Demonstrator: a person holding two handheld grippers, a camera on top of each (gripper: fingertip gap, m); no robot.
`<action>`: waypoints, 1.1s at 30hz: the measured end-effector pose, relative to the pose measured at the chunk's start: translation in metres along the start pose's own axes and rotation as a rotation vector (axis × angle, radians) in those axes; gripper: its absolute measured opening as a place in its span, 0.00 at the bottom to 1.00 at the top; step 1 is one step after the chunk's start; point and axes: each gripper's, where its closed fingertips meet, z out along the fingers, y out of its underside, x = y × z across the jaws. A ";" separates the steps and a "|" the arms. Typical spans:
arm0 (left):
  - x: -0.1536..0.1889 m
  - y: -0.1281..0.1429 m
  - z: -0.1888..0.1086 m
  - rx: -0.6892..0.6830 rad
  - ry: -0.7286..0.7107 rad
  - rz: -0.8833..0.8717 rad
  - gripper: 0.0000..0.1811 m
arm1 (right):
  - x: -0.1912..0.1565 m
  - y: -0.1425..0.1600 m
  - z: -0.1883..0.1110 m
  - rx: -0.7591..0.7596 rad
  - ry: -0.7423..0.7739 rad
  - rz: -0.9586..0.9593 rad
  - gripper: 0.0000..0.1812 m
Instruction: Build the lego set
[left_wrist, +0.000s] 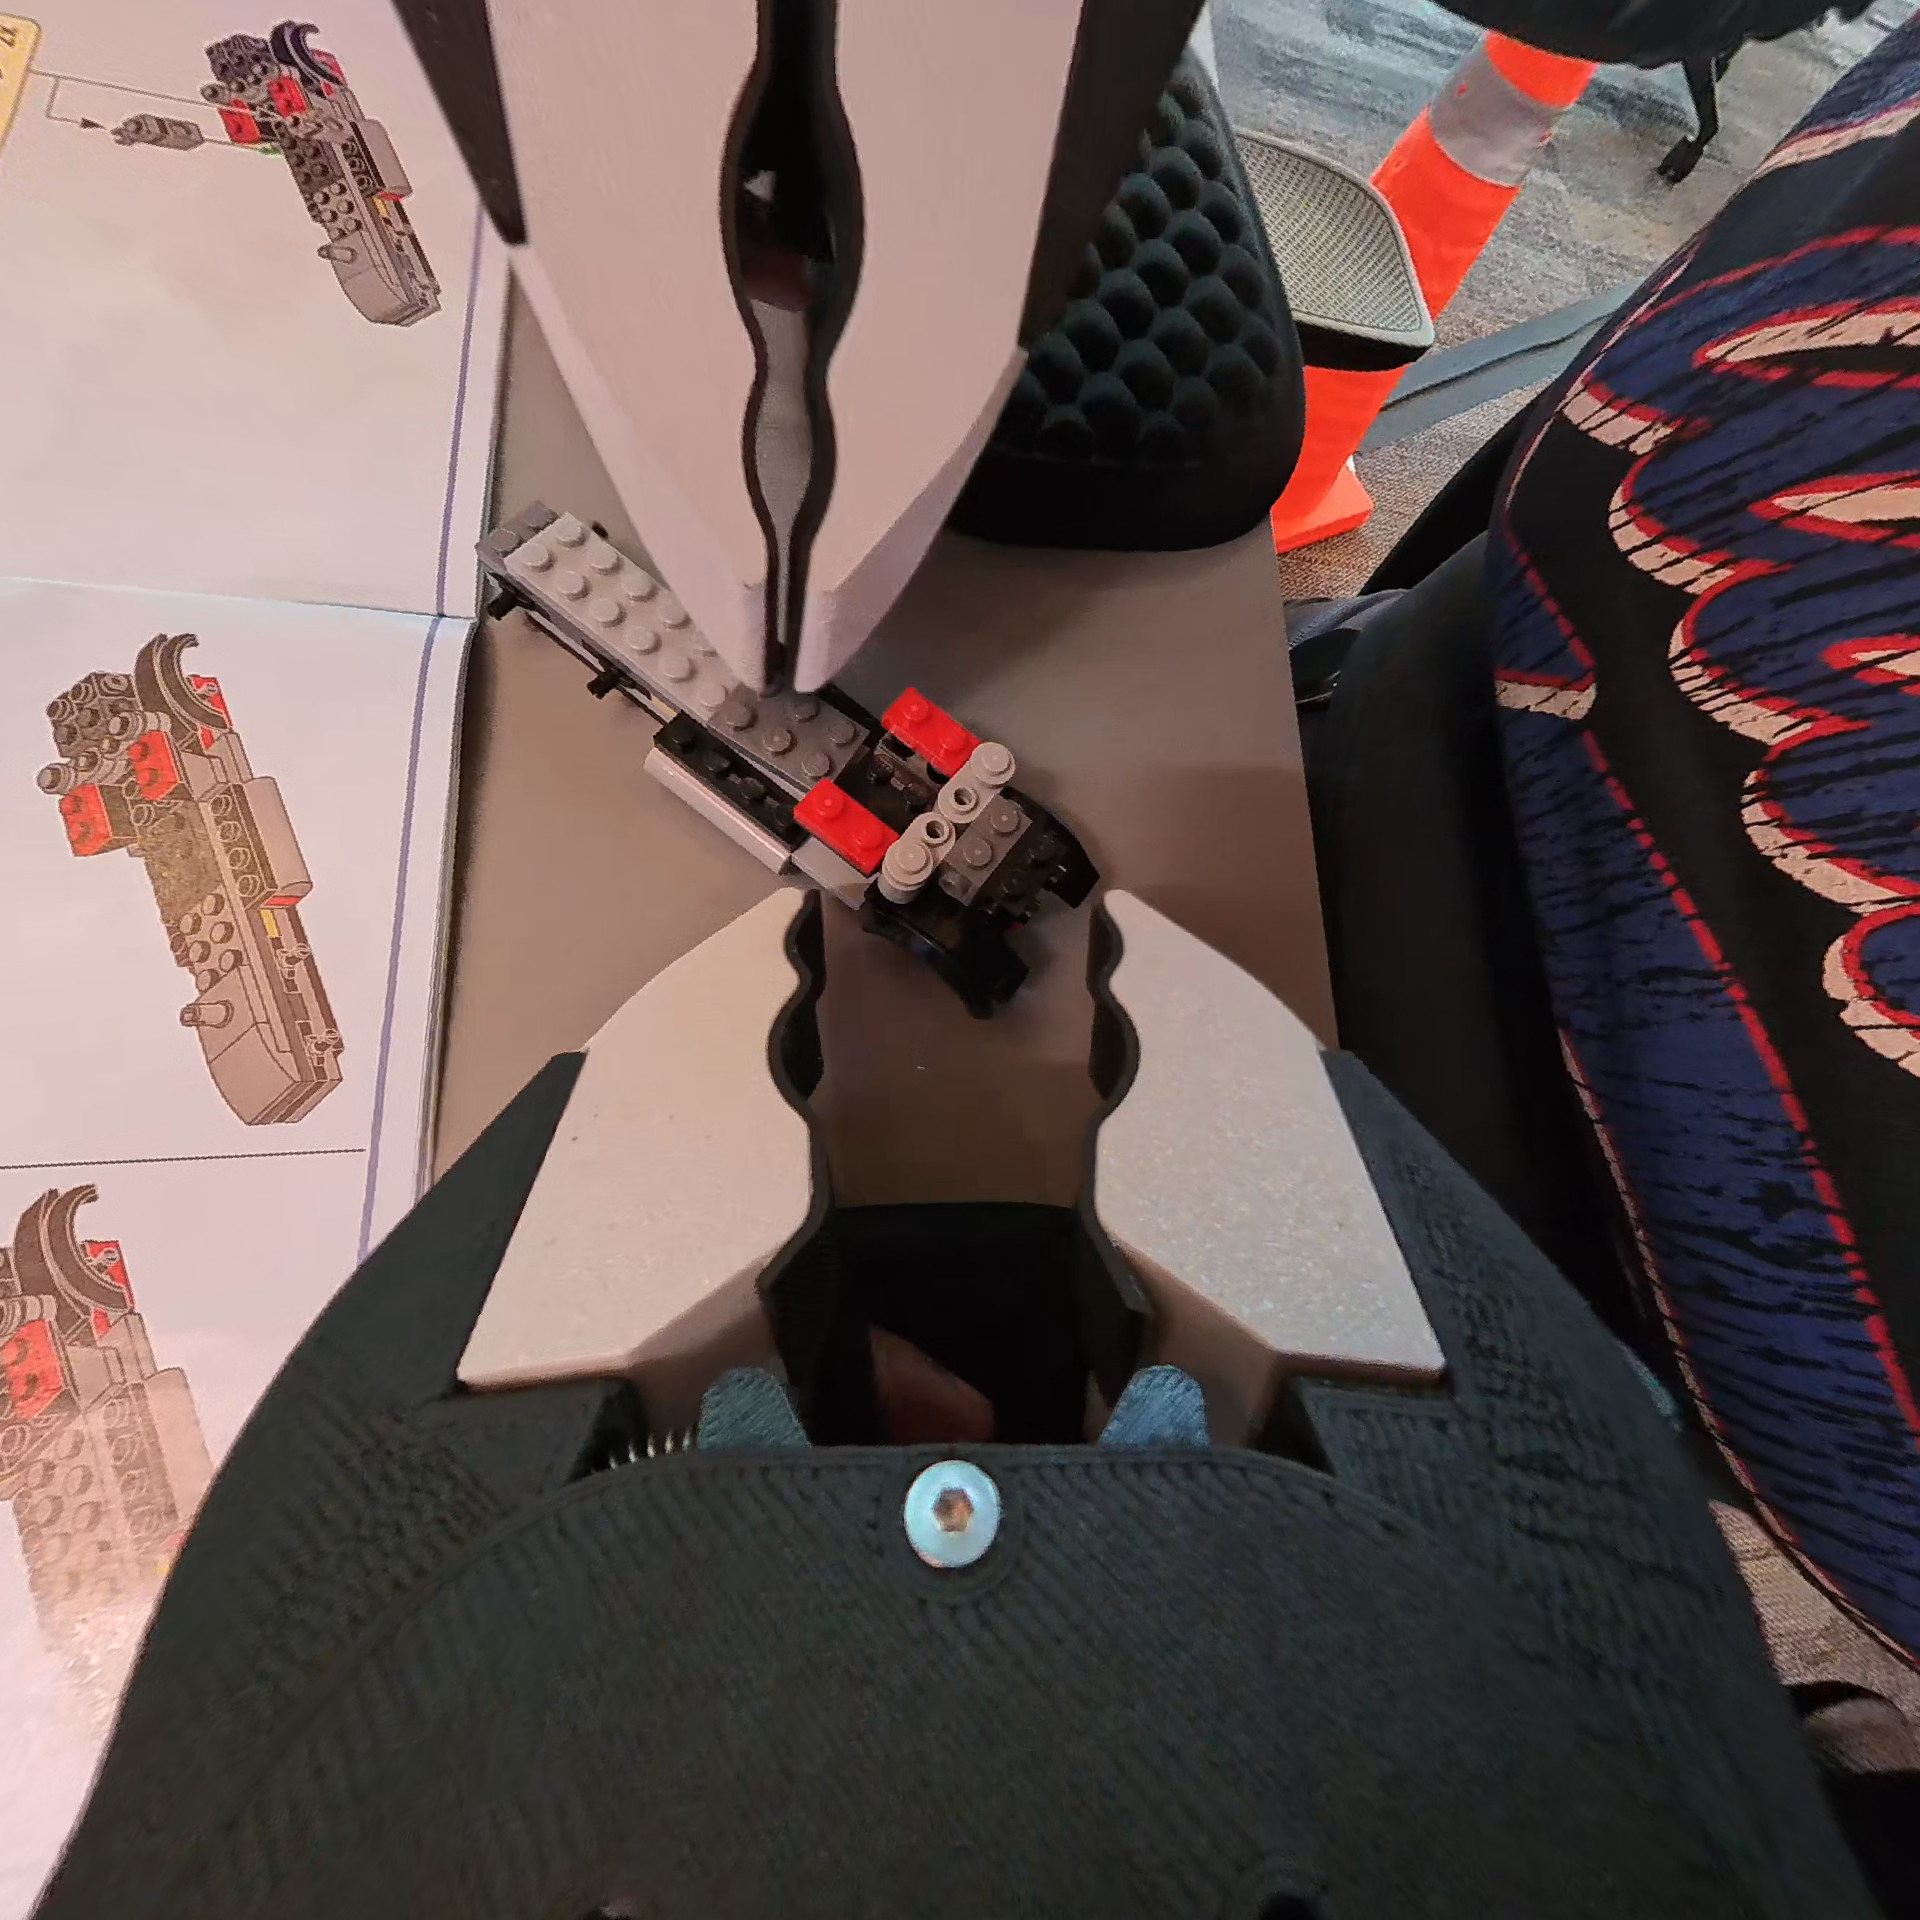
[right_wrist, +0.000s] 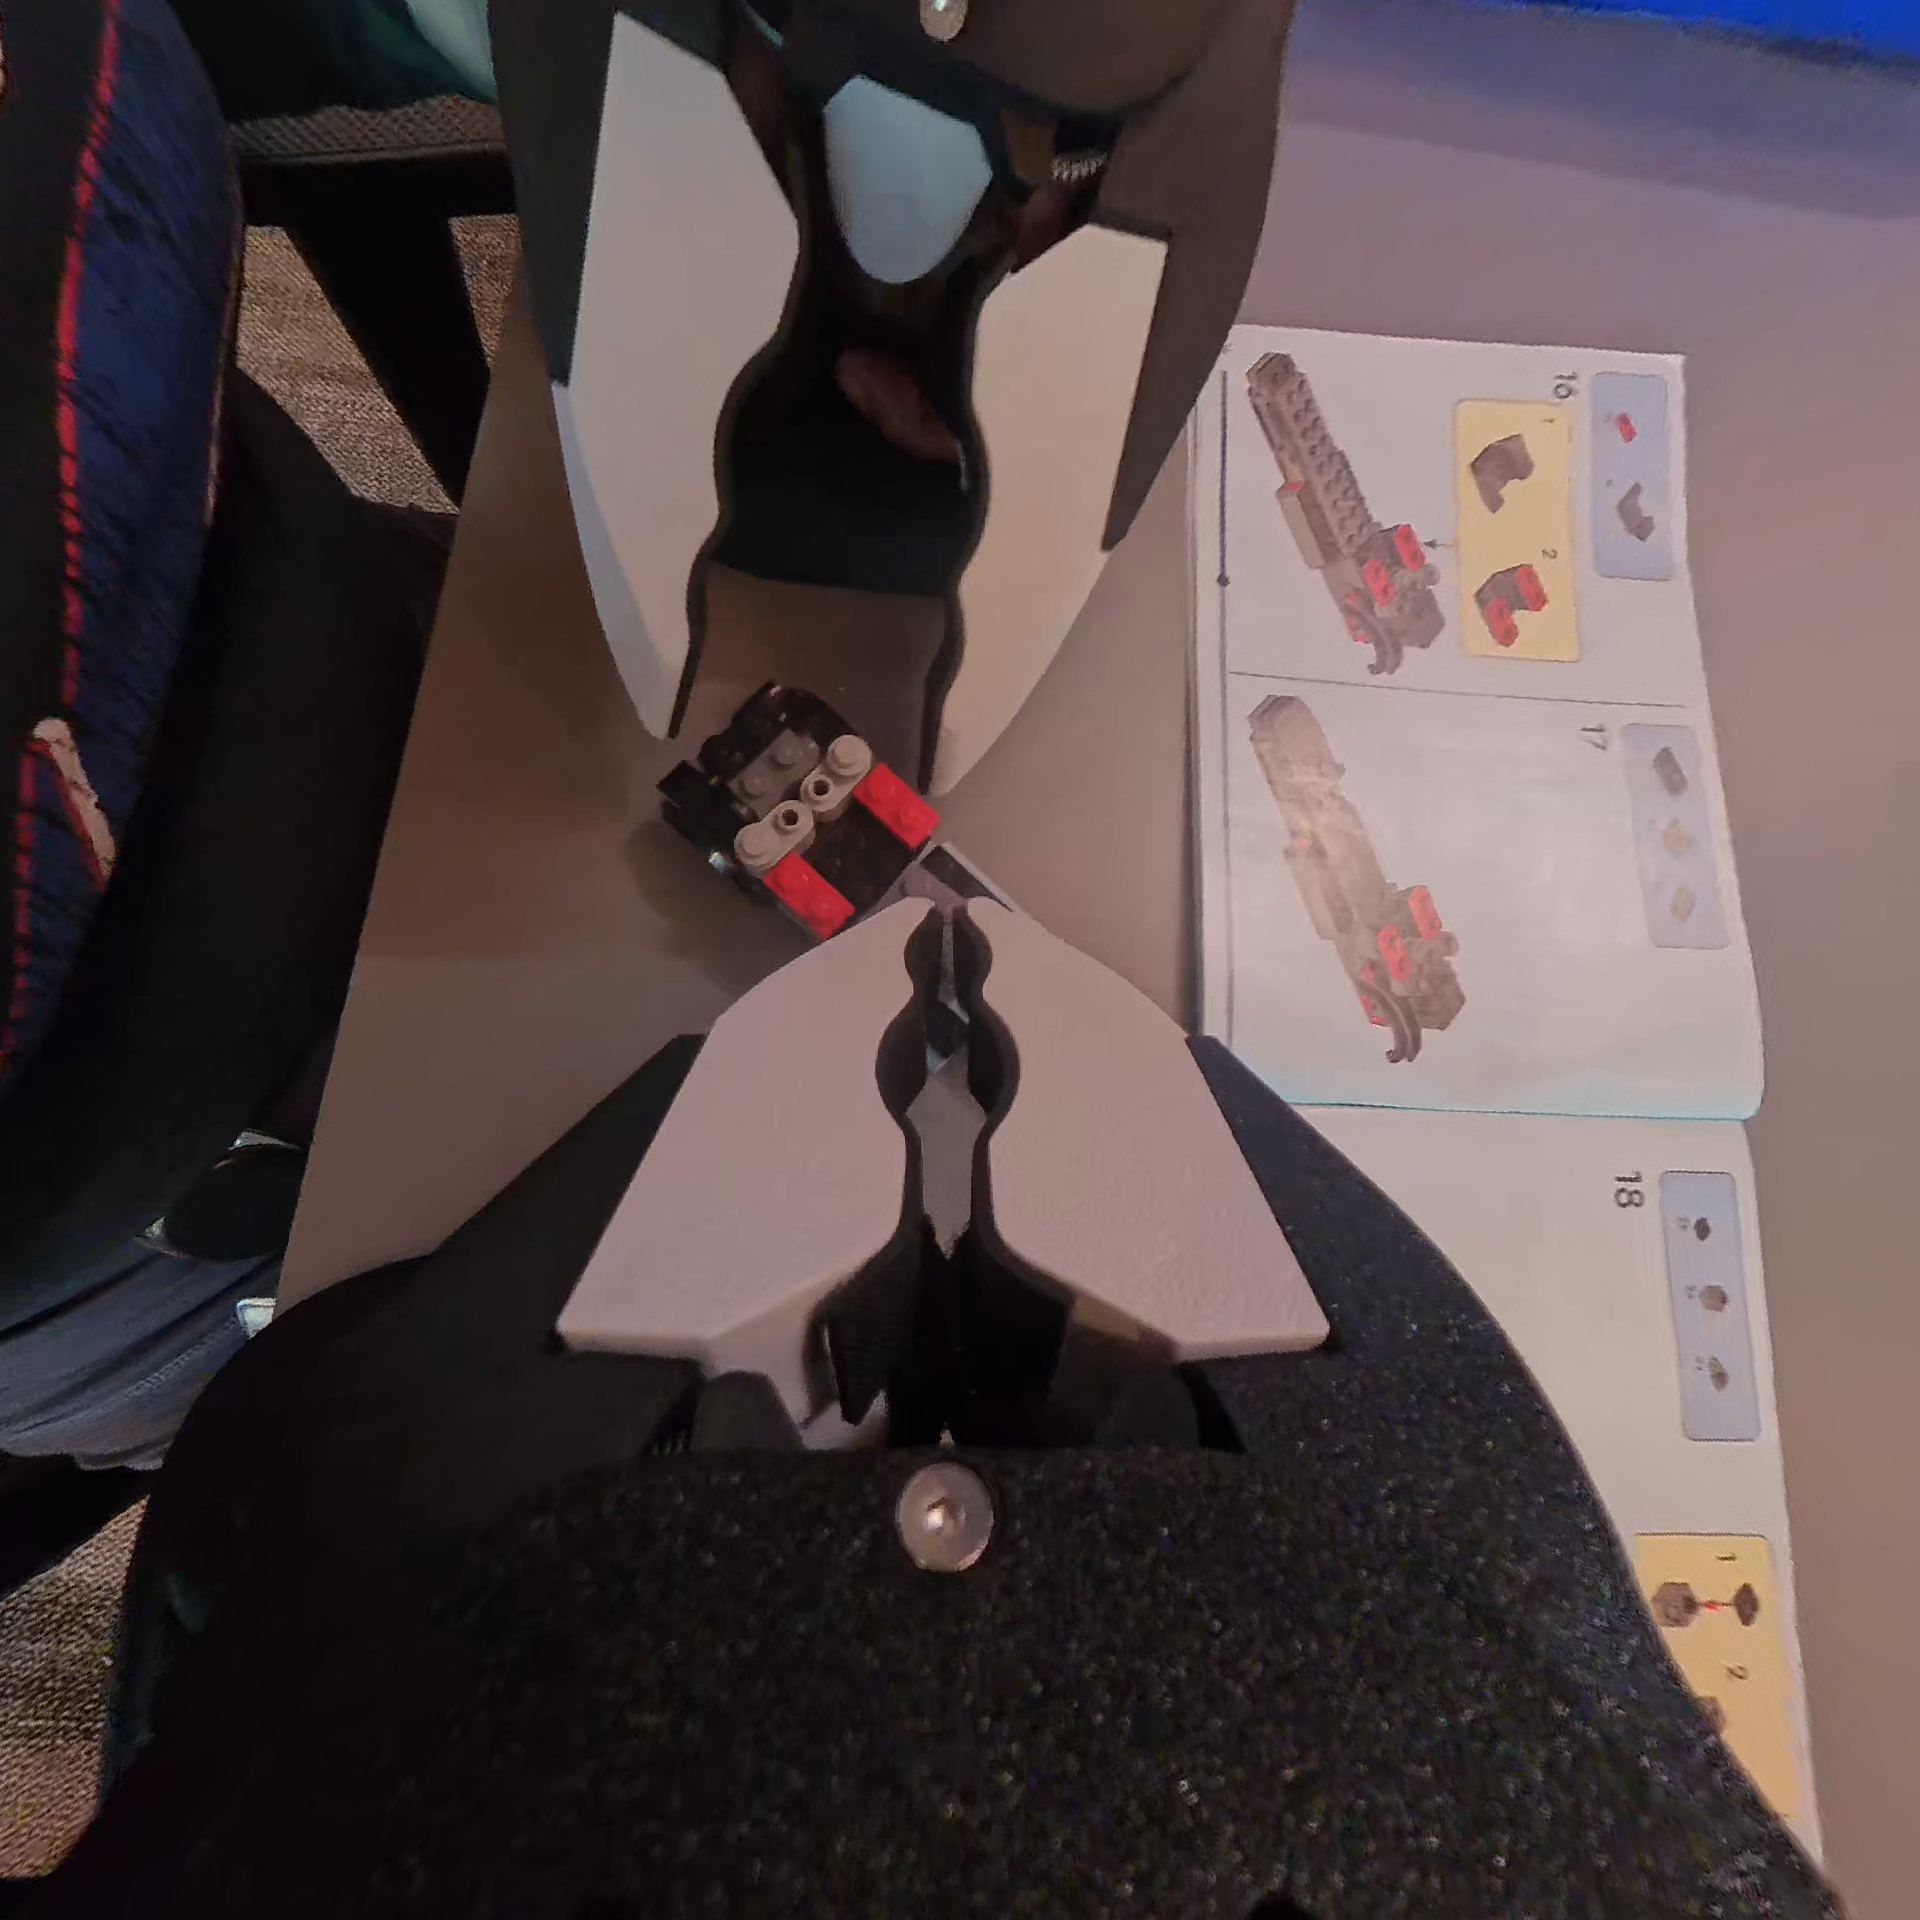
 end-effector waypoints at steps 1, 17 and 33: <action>0.000 0.000 0.001 -0.005 -0.005 0.002 0.27 | 0.002 0.000 0.001 -0.009 0.001 -0.003 0.01; -0.002 0.002 0.003 -0.019 -0.040 0.016 0.23 | -0.002 -0.002 -0.002 -0.083 -0.006 0.039 0.01; -0.002 0.003 0.005 -0.022 -0.020 -0.003 0.21 | -0.006 0.007 0.009 -0.162 -0.148 -0.047 0.01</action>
